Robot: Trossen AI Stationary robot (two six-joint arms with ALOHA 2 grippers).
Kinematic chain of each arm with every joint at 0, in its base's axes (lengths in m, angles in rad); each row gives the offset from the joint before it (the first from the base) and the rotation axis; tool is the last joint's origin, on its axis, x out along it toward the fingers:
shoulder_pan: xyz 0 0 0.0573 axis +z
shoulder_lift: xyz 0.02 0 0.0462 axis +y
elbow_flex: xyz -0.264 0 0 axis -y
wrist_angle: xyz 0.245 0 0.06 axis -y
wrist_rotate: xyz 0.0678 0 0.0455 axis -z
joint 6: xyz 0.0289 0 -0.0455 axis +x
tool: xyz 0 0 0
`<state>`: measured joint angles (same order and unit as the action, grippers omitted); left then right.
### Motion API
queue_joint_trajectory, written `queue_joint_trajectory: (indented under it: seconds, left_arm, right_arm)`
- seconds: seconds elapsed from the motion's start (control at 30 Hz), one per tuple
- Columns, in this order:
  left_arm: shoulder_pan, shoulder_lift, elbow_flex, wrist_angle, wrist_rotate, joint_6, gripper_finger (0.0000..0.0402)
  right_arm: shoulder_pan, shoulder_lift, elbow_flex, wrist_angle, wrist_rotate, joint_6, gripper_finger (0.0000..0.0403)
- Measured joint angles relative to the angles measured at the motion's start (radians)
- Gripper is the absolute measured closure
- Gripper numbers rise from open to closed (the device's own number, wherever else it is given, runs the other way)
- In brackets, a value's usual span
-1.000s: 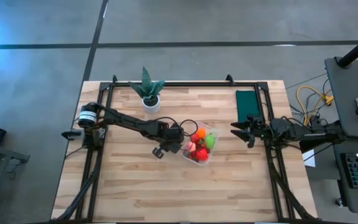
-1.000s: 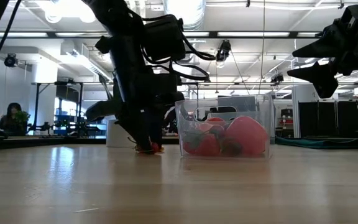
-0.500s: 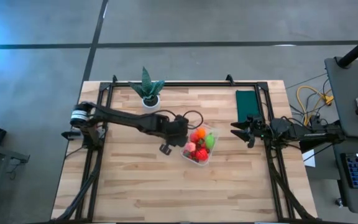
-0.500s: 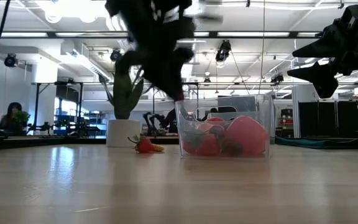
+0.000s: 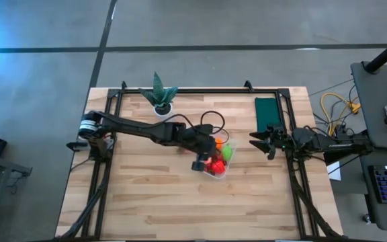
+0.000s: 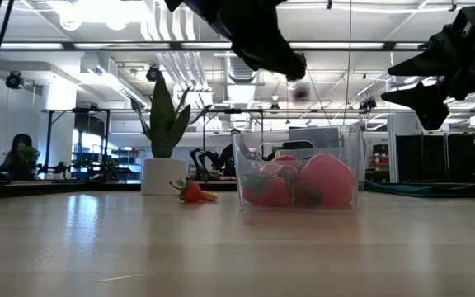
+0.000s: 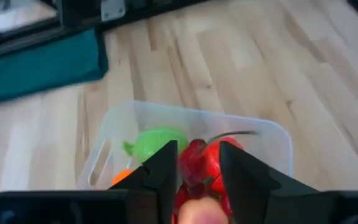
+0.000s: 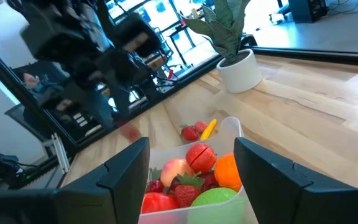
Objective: Pick and placing Produce into tupperware
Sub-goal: Put the red cherry into the container, then put the red strawberry into the container
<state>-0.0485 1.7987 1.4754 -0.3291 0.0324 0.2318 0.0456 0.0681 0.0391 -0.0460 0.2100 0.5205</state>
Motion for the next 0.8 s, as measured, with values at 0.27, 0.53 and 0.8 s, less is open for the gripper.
queue_joint_trajectory:
  seconds: [0.27, 0.53, 0.8]
  left_arm:
    - [-0.023, 0.009, 0.000, 0.005, -0.162, -0.119, 0.0215]
    - [-0.011, -0.083, 0.012, -0.355, -0.396, -0.114, 0.0189]
    - [0.002, -0.093, -0.152, -0.529, -0.319, 0.073, 0.0189]
  right_arm:
    - [0.000, 0.011, 0.000, 0.001, 0.000, 0.000, 0.0177]
    - [0.000, 0.013, 0.000, 0.001, 0.000, 0.000, 0.0177]
    - [0.000, 0.012, 0.000, 0.000, 0.000, 0.000, 0.0177]
